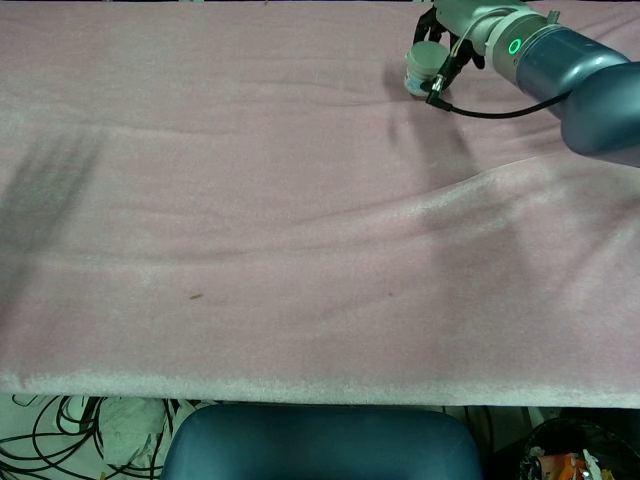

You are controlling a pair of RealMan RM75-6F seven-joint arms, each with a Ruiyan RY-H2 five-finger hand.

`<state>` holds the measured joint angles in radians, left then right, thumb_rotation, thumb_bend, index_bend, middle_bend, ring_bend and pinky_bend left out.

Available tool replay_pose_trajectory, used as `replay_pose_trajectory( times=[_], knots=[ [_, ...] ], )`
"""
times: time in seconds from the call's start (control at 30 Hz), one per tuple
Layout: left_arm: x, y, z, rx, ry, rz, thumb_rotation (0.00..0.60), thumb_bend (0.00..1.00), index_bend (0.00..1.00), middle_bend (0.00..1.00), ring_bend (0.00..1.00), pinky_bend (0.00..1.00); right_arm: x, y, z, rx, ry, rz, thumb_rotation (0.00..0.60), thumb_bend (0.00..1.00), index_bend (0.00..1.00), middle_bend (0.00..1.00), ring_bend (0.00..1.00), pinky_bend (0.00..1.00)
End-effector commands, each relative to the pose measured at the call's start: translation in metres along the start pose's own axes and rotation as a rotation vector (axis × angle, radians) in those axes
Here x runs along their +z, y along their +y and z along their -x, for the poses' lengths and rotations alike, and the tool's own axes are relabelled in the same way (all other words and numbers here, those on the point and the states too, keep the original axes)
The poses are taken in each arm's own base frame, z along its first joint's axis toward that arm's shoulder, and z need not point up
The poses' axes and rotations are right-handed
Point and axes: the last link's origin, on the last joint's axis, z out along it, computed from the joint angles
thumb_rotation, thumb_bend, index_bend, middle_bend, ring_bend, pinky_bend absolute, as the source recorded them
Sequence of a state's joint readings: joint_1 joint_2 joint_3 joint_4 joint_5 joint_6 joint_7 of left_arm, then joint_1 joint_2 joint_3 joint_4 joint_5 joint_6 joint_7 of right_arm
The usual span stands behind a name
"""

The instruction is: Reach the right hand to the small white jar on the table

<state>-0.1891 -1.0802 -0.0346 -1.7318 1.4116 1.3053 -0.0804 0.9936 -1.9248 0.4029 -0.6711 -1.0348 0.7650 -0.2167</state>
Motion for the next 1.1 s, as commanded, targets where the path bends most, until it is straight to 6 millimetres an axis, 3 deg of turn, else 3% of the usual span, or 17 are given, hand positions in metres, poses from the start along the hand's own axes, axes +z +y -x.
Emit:
replay_pose_trajectory(
  times=[0.03, 0.13, 0.47, 0.67, 0.83, 1.1],
  knots=[
    [-0.001, 0.001, 0.000, -0.004, 0.003, 0.004, 0.600, 0.00, 0.00, 0.00, 0.00, 0.00, -0.026, -0.003, -0.029, 0.144, 0.110, -0.093, 0.600, 0.62, 0.78, 0.60, 0.59, 0.73],
    [-0.002, 0.001, -0.001, -0.003, 0.005, 0.011, 0.600, 0.00, 0.00, 0.00, 0.00, 0.00, -0.059, 0.001, -0.044, 0.240, 0.137, -0.137, 0.600, 0.62, 0.78, 0.60, 0.59, 0.73],
    [-0.007, 0.003, -0.001, 0.021, 0.016, 0.034, 0.600, 0.00, 0.00, 0.00, 0.00, 0.00, -0.200, 0.030, -0.071, 0.417, 0.104, -0.156, 0.600, 0.62, 0.78, 0.60, 0.59, 0.73],
    [-0.010, 0.003, -0.001, 0.024, 0.027, 0.042, 0.600, 0.00, 0.00, 0.00, 0.00, 0.00, -0.263, 0.039, -0.080, 0.474, 0.096, -0.168, 0.600, 0.62, 0.78, 0.60, 0.59, 0.73],
    [-0.011, 0.003, -0.002, 0.026, 0.032, 0.045, 0.600, 0.00, 0.00, 0.00, 0.00, 0.00, -0.293, 0.046, -0.087, 0.488, 0.111, -0.181, 0.600, 0.62, 0.78, 0.60, 0.59, 0.73],
    [-0.013, 0.003, -0.002, 0.024, 0.033, 0.047, 0.600, 0.00, 0.00, 0.00, 0.00, 0.00, -0.301, 0.051, -0.092, 0.508, 0.126, -0.192, 0.600, 0.62, 0.78, 0.60, 0.59, 0.73]
  ],
)
